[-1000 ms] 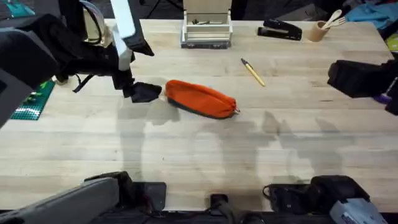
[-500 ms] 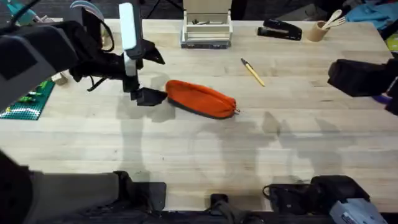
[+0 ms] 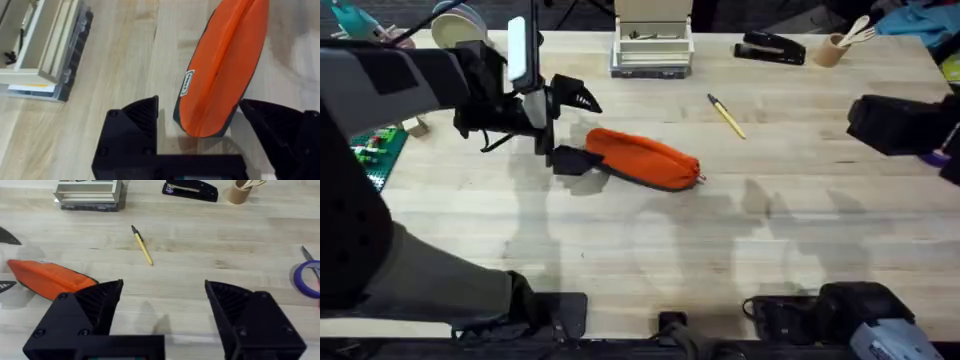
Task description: Unzip the bag, pick up the pens from the table one at a time and place them inside, then zip the bag closed.
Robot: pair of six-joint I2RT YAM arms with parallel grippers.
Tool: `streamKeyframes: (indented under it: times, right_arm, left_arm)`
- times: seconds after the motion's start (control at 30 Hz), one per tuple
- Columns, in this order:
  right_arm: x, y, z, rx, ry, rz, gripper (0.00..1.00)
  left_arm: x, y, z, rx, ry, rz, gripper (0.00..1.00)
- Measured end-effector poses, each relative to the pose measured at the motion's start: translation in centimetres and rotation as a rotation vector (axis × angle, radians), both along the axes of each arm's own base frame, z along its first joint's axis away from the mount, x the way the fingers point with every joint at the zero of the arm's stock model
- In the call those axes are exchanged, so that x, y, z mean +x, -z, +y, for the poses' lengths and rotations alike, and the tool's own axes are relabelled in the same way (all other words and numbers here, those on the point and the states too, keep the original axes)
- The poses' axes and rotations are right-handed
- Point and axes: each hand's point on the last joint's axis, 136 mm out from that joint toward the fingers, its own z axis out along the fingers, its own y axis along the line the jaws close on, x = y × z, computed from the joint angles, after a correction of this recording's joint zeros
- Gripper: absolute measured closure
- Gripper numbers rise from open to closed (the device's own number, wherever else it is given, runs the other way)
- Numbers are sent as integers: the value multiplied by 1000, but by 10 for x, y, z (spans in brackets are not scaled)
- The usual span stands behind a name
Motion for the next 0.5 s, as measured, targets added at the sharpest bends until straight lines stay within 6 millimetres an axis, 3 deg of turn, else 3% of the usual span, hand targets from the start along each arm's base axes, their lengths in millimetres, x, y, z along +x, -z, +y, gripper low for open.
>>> streamKeyframes:
  times: [0.43,0.5]
  right_arm:
    - [0,0,0,0,0,0,3]
    - [0,0,0,0,0,0,3]
  left_arm:
    - [-1,-4,-2,-24,6,-7,12]
    - [-1,-4,-2,-24,6,-6,111]
